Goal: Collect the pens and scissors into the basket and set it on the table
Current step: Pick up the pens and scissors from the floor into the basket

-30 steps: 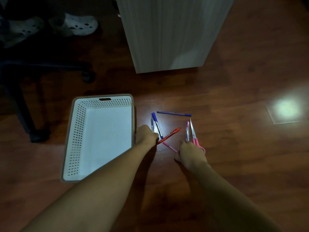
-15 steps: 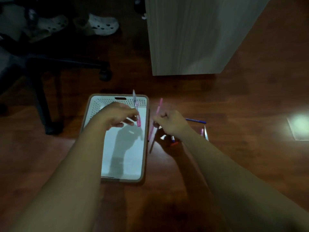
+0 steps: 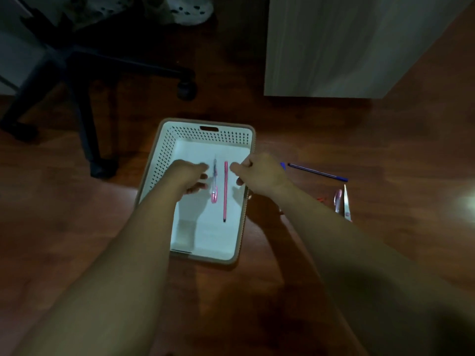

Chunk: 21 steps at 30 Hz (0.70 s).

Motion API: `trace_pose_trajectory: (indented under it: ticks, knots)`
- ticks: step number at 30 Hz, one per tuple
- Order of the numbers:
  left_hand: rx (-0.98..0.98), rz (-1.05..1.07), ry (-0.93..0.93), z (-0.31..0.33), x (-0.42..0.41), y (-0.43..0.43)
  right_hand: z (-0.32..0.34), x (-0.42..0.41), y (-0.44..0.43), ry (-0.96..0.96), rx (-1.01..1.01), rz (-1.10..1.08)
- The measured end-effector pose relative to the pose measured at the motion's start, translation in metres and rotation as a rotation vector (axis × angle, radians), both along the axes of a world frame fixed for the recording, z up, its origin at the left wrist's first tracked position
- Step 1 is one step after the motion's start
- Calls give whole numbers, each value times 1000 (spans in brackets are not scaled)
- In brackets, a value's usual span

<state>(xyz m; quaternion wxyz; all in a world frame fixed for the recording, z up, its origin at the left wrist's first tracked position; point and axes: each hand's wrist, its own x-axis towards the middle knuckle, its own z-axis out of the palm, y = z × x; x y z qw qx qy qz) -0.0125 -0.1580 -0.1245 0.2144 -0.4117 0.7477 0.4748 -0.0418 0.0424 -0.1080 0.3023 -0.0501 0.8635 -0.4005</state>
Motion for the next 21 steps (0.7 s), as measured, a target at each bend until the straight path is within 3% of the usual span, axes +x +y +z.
trace_pose_trajectory:
  ticks: [3, 7, 11, 14, 21]
  knots:
    - [-103, 25, 257, 4, -23, 24, -8, -6, 25, -31, 41, -171]
    - [-42, -131, 427, 14, -52, 90, -25, -3, 74, -205, 244, -238]
    - [-31, -368, 348, -7, -58, 149, -47, 15, 116, -258, 417, -338]
    - [-190, -485, 237, -37, -46, 182, -56, 38, 132, -279, 431, -405]
    - [-353, -454, 108, -73, -22, 206, -72, 52, 139, -263, 376, -431]
